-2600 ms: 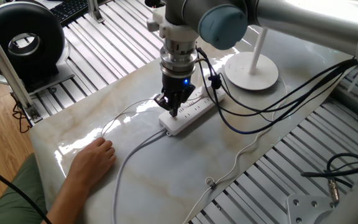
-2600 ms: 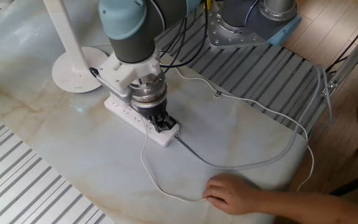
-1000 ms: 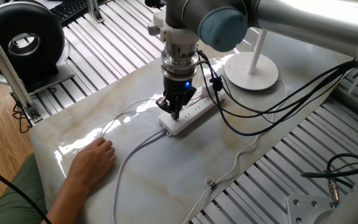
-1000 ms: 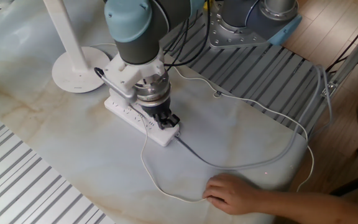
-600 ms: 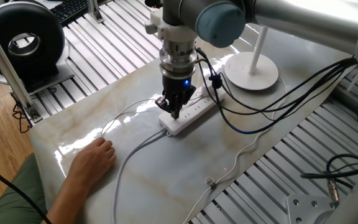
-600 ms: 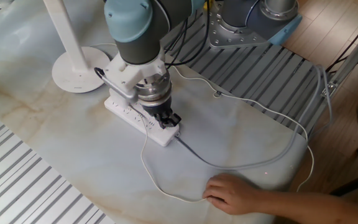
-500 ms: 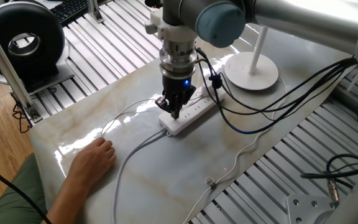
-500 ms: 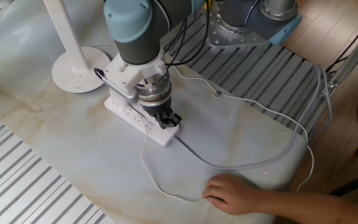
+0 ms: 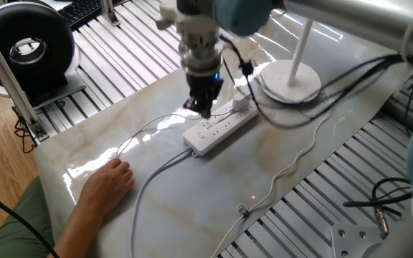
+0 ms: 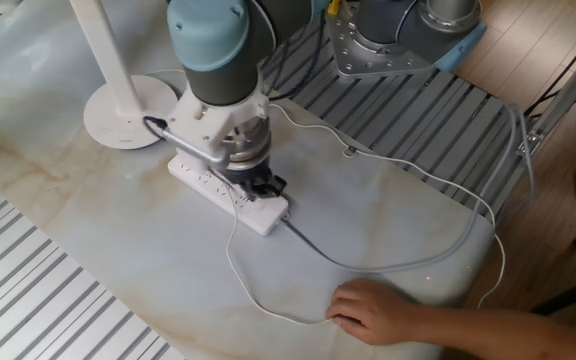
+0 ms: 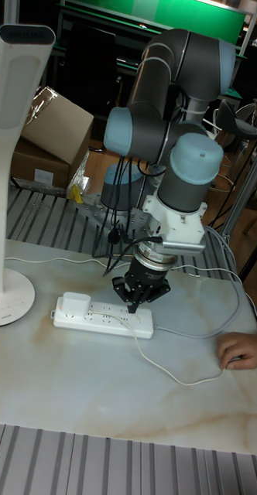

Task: Plug in the power cord of the desk lamp, turn on the socket, and light up the desk lamp

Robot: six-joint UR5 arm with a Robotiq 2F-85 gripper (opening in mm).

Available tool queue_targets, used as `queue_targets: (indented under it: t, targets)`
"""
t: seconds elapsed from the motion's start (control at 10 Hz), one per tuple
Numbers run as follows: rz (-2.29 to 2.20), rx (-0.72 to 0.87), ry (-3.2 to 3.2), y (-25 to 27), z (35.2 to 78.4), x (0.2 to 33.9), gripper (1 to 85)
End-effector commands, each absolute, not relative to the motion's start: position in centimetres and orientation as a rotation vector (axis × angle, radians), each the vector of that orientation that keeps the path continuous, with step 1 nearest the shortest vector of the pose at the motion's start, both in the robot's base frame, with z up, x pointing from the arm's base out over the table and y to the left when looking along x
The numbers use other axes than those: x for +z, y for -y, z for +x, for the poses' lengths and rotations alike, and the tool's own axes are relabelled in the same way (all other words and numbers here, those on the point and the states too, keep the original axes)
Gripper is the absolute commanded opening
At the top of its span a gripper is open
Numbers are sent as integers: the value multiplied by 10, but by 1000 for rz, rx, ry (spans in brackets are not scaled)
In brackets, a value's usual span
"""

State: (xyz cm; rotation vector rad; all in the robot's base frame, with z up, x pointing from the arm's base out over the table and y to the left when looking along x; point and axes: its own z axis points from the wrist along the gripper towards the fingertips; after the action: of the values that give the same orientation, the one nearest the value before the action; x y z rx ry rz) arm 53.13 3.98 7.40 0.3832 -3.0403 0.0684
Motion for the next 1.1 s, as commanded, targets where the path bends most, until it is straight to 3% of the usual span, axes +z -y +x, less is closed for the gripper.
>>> queue_targets:
  t: [0.0,0.3,1.0]
  targets:
    - [531,144,3016,-9,551,99,10]
    - [667,448,2925,57,560,116,10]
    - [891,735,2809,171,577,117,10]
